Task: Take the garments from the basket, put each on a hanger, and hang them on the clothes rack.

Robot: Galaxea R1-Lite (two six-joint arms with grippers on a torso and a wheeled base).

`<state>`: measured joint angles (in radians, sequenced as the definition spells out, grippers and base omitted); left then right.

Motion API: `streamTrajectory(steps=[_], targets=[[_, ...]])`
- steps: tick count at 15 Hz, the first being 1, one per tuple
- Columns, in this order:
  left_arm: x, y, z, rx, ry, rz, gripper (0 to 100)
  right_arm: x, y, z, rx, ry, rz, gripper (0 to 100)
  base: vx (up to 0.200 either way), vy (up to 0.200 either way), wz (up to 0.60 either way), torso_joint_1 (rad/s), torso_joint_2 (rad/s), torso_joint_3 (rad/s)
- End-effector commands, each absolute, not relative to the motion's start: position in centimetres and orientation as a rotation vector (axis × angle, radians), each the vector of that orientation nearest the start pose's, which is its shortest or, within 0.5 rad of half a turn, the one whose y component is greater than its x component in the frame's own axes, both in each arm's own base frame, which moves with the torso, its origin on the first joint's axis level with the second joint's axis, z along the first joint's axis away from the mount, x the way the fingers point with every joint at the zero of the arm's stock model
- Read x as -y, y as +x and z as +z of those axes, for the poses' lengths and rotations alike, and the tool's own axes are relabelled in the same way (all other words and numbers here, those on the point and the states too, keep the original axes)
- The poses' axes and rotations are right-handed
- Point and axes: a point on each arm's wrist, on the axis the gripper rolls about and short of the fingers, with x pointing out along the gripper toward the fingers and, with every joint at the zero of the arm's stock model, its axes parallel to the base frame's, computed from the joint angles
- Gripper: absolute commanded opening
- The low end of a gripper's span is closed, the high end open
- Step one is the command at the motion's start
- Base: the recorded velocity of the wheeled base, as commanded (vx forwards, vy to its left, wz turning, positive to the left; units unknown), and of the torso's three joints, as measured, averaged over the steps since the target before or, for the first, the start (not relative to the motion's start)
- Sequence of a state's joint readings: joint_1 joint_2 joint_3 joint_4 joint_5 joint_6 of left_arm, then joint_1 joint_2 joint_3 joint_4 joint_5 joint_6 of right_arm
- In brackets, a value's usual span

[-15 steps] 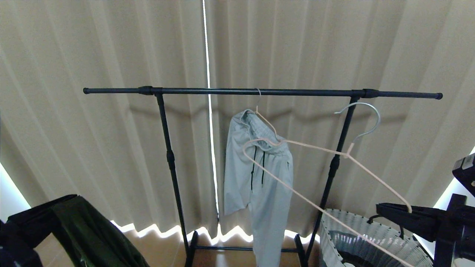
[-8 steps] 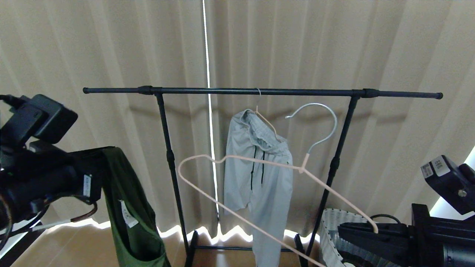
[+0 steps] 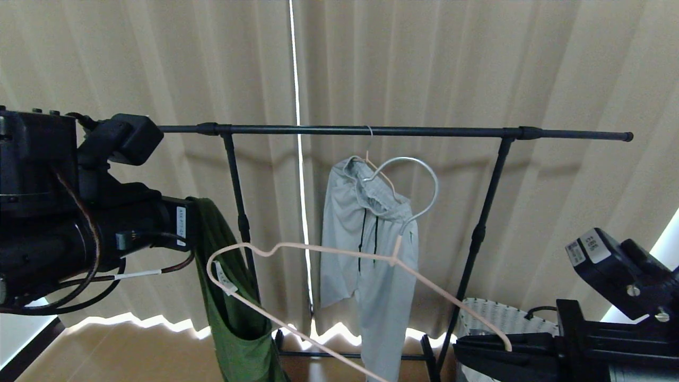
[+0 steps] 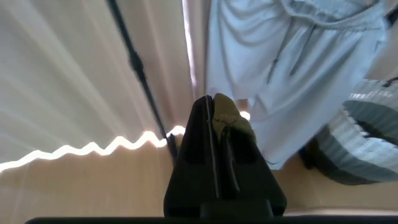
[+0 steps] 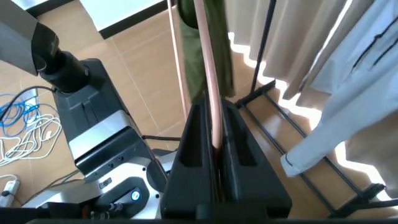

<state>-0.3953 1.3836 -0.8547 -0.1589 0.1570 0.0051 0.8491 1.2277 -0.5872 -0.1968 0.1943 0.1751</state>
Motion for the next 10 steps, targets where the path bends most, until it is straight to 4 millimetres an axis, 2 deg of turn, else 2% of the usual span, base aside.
streamTrajectory(steps=[1, 4, 10], targets=[[8.8, 21.3, 23.6, -0.354, 0.107, -0.247, 0, -14.4, 11.9, 19.3, -0.545, -0.002, 0.982, 0, 0.000, 0.000, 0.00, 0.000, 0.00, 0.000], [8.7, 21.2, 23.4, -0.360, 0.109, -0.245, 0, -15.3, 13.0, 19.6, -0.533, -0.015, 0.900, 0, 0.000, 0.000, 0.00, 0.000, 0.00, 0.000], [8.7, 21.4, 23.4, -0.360, 0.108, -0.239, 0, -15.9, 13.5, 19.8, -0.496, -0.002, 0.910, 0, 0.000, 0.000, 0.00, 0.000, 0.00, 0.000]])
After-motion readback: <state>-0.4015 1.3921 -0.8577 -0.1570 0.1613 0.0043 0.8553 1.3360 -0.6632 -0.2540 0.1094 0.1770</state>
